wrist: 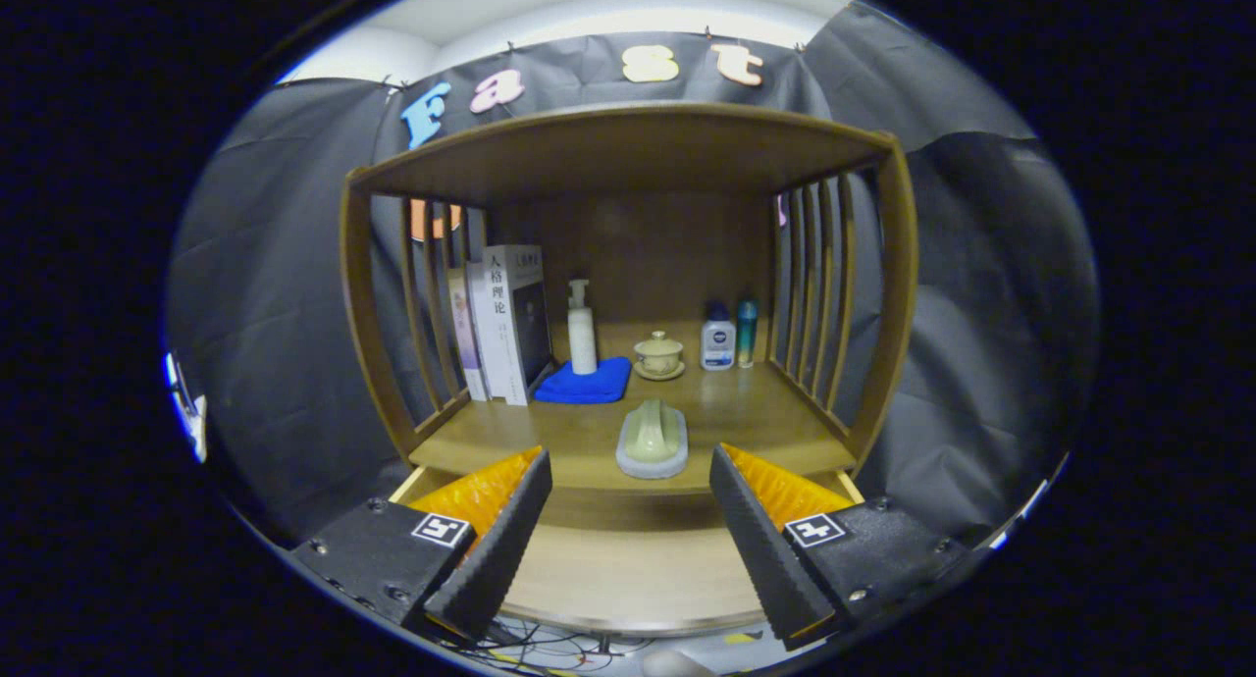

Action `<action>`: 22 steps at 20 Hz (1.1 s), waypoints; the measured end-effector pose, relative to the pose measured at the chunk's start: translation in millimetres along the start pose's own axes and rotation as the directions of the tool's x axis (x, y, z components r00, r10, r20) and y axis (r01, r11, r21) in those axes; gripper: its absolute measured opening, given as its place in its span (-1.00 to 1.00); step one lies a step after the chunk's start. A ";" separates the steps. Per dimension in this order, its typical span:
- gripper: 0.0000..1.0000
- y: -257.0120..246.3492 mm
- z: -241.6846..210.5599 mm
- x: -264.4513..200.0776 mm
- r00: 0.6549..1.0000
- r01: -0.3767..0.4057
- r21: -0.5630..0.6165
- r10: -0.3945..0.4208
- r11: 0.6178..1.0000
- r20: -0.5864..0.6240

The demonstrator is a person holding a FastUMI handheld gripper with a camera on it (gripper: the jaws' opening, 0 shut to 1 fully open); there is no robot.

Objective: Pull open the drawer, take out the items inside it, and place them on the countertop above the cabinet.

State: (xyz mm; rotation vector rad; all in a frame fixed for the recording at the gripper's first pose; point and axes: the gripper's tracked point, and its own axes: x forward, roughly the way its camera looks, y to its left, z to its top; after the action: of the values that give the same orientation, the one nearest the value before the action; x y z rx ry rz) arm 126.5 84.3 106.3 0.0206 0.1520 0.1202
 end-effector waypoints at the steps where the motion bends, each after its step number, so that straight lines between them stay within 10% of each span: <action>1: 1.00 -0.4 -7.4 -11.8 1.000 0.004 -0.006 -0.004 1.000 0.026; 22: 1.00 17.6 -211.8 -19.3 0.997 0.077 -0.007 -0.077 0.997 -0.028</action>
State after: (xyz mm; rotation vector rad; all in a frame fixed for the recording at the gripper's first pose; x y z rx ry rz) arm 73.2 101.8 -99.6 0.0072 0.1805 0.0438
